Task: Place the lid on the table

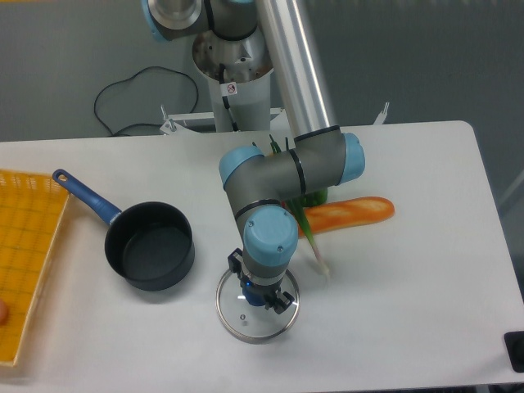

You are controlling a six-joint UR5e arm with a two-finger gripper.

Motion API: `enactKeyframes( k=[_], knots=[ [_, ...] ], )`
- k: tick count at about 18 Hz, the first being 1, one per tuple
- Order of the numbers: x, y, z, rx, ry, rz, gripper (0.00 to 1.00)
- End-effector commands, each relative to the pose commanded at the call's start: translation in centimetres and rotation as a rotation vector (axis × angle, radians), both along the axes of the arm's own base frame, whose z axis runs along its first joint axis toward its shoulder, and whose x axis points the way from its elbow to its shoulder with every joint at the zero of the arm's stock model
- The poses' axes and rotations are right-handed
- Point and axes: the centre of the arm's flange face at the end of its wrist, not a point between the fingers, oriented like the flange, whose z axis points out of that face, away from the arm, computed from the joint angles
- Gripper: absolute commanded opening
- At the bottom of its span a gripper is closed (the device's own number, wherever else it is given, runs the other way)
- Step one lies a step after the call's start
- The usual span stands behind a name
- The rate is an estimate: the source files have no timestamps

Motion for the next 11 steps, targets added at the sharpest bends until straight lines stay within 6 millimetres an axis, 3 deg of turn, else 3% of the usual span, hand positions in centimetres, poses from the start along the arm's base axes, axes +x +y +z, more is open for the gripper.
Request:
enactKeyframes(
  k=[11],
  knots=[
    [0.08,-0.02,-0.53,0.0,0.009,0.0,0.43]
  ],
)
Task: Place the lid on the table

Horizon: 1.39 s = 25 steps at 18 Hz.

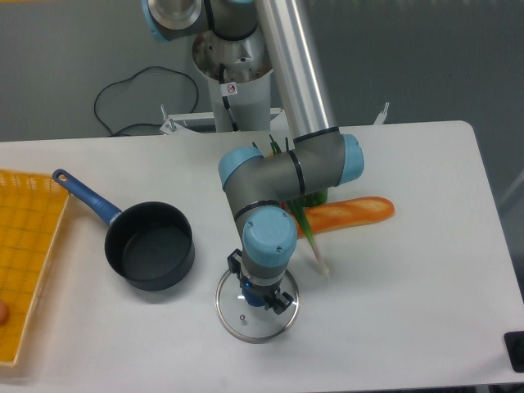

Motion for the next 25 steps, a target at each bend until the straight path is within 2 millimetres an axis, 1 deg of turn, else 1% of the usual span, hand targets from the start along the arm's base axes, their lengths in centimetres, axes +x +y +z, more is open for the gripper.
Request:
enactKeyframes(
  k=[3,12,19,20,22,24,25],
  knots=[
    [0.07,0.05,0.12,0.001,0.003,-0.003,0.43],
    [0.0,-0.02,-0.04,0.0,0.002,-0.005,0.5],
    [-0.03,0.01,0.13,0.003,0.005,-0.006,0.58],
    [-0.03,0.01,0.13,0.003,0.005,-0.006,0.62],
    [-0.06,0.04,0.42,0.007,0.009,-0.008,0.77],
    [-0.05,0.03,0.63,0.009,0.011,-0.008,0.9],
    [-0.08,0.06,0.8,0.011,0.013,-0.006,0.95]
  ],
)
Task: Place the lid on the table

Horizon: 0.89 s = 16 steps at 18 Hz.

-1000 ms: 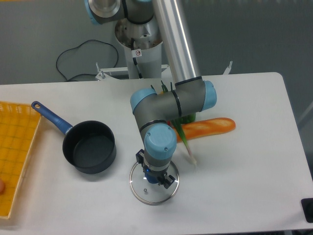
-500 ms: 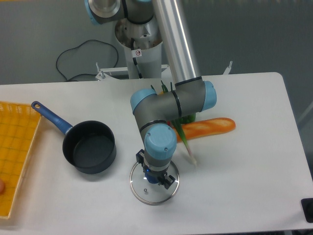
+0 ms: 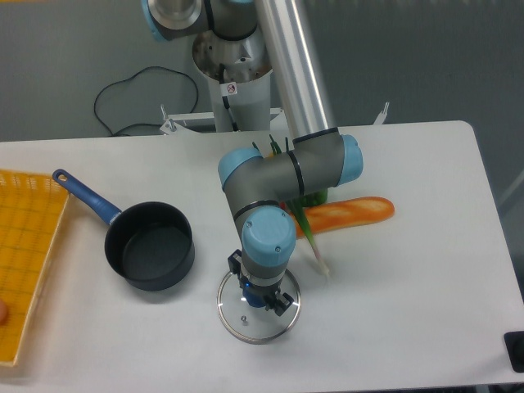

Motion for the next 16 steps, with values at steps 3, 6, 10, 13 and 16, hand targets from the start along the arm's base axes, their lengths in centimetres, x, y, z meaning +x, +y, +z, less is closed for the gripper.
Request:
enactKeyframes(
  k=[3,6,10,13,16],
  knots=[
    [0.0,0.0,0.3,0.003,0.003,0.002,0.99],
    [0.0,0.0,0.9,0.008,0.011,0.003,1.0],
    [0.7,-0.6,2.7,0.024,0.026,-0.001,1.0],
    [1.7,-1.7,3.8,0.025,0.029,0.0,1.0],
    [1.1,-2.2,4.8,0.025,0.102,0.011,1.0]
  ],
)
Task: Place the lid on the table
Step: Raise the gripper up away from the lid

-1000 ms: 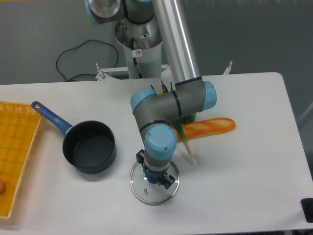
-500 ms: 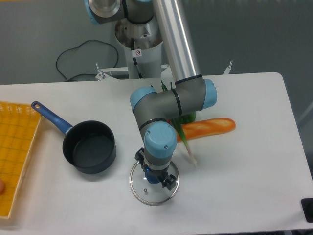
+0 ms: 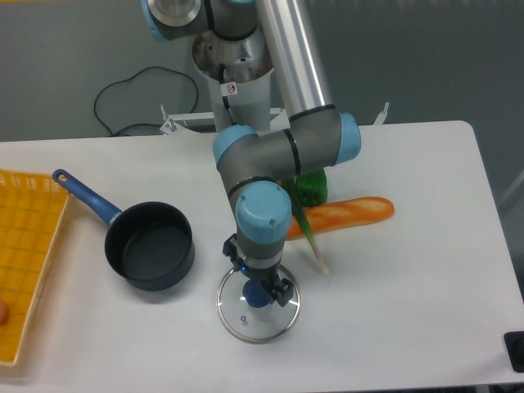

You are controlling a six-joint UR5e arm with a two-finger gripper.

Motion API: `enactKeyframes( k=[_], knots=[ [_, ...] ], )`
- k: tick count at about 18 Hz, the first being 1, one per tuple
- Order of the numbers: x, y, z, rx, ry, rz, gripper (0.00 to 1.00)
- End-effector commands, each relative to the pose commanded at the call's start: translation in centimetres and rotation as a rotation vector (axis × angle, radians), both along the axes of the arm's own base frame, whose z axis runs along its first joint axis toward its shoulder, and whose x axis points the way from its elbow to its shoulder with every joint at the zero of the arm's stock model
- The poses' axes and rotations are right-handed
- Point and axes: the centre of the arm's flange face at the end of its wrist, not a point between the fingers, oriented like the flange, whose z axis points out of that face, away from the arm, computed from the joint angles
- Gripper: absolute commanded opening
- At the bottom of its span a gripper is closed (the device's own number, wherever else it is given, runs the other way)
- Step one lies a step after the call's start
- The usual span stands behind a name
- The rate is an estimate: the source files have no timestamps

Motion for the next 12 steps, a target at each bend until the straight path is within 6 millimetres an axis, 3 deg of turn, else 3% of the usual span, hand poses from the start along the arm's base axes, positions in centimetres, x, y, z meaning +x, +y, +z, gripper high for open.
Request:
enactKeyframes(
  k=[2,6,12],
  knots=[
    [-1.1,-0.9,1.1,0.003,0.023,0.009,1.0],
    [-1.4,-1.2,1.6,-0.003,0.042,-0.154,1.0],
    [-4.3,-4.2,2.9,-0.026,0.074,-0.291,1.0]
  ],
)
